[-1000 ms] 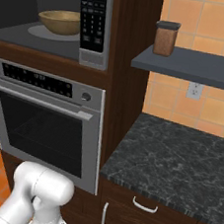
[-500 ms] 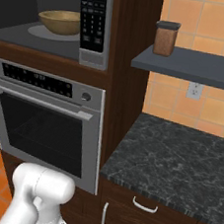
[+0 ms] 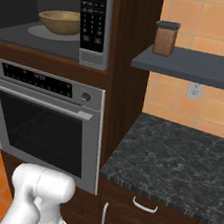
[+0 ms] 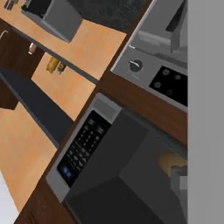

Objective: Open the microwave, place the bowl with waffle inside the microwave, then close the microwave door and turn it on.

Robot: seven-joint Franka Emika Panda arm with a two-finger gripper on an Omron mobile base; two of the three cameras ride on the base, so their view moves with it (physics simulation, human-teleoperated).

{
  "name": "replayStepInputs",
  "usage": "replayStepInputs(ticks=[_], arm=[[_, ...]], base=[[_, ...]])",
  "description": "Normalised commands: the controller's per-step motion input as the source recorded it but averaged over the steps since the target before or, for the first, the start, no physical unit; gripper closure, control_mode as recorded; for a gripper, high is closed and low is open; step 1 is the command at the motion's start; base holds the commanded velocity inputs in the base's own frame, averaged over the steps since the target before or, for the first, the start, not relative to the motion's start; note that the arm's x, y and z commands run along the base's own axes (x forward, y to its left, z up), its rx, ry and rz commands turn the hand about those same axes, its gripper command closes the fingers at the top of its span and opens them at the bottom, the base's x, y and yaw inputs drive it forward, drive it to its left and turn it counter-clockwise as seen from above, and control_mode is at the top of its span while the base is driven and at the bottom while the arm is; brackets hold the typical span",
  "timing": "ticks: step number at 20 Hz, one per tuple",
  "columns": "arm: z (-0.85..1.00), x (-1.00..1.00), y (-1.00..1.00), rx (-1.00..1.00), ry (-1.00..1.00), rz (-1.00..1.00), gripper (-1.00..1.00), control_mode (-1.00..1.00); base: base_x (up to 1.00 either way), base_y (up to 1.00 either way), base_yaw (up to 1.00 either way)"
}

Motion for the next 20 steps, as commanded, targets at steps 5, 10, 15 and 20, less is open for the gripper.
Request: replayStepInputs(ticks=[5, 10, 15, 20], arm=[[-0.37, -0.18, 0.50, -0.25, -0.10, -0.08, -1.00, -1.00], [-0.21, -0.08, 0.39, -0.21, -0.06, -0.06, 1.00, -1.00], [0.00, -0.12, 0.35, -0.27, -0.11, 0.00, 1.00, -1.00], [0.00, -0.06, 0.46, -0.36, -0.04, -0.01, 1.00, -1.00]], base=[[0.00, 0.00, 0.00], [0.00, 0.00, 0.00], [0.00, 0.00, 0.00], [0.00, 0.00, 0.00]])
